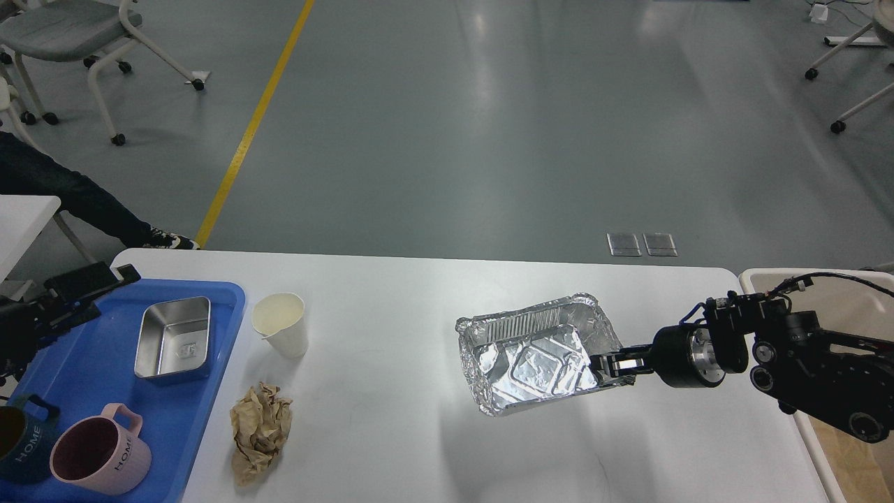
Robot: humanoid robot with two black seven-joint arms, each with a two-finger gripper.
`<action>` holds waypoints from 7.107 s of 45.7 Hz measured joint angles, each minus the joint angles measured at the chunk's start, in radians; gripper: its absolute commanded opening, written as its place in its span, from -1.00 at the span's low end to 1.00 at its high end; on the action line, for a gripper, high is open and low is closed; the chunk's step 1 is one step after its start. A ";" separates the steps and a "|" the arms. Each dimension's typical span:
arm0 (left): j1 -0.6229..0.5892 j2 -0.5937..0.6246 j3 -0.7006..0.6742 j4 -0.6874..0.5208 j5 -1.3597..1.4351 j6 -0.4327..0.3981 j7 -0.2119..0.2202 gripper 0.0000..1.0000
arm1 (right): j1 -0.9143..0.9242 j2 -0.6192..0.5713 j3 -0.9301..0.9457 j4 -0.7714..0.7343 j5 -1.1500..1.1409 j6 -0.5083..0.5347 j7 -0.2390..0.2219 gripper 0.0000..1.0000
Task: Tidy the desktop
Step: 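Reach the left gripper to the white paper cup and grasp it, then lift the paper cup with the left gripper and carry it over the foil tray, then release the cup into the foil tray and raise the left gripper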
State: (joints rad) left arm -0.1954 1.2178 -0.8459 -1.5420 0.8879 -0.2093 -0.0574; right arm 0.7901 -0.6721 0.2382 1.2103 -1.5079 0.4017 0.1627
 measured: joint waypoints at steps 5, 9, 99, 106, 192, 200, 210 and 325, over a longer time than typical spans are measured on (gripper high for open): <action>-0.063 -0.072 0.062 0.063 0.001 -0.004 0.001 0.92 | 0.000 0.000 0.000 0.001 0.000 -0.001 0.000 -1.00; -0.127 -0.114 0.131 0.111 0.002 -0.005 0.001 0.92 | -0.001 -0.001 0.000 0.002 0.000 -0.002 0.000 -1.00; -0.488 -0.666 0.716 0.643 0.070 0.216 0.056 -0.79 | -0.026 -0.007 0.015 0.009 0.003 -0.012 0.009 -1.00; -0.491 -0.665 0.717 0.643 0.042 0.205 0.046 -1.00 | -0.027 -0.007 0.015 0.009 0.003 -0.012 0.009 -1.00; -0.875 -0.255 0.732 0.045 0.039 0.047 0.039 -1.00 | -0.032 -0.018 0.018 0.012 0.005 -0.012 0.009 -1.00; -0.960 -0.428 0.823 0.093 0.077 0.042 0.036 -1.00 | -0.031 -0.015 0.018 0.012 0.010 -0.012 0.009 -1.00; -1.064 -0.710 0.939 0.260 0.093 0.043 0.029 -1.00 | -0.026 -0.011 0.018 0.011 0.014 -0.012 0.009 -1.00; -1.075 -1.009 0.880 0.593 -0.085 0.055 0.070 0.40 | -0.040 -0.032 0.044 0.046 0.031 -0.014 0.011 -1.00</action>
State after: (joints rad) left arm -1.2708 0.2092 0.0340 -0.9491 0.8030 -0.1542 0.0122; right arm 0.7501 -0.7040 0.2824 1.2562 -1.4773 0.3880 0.1733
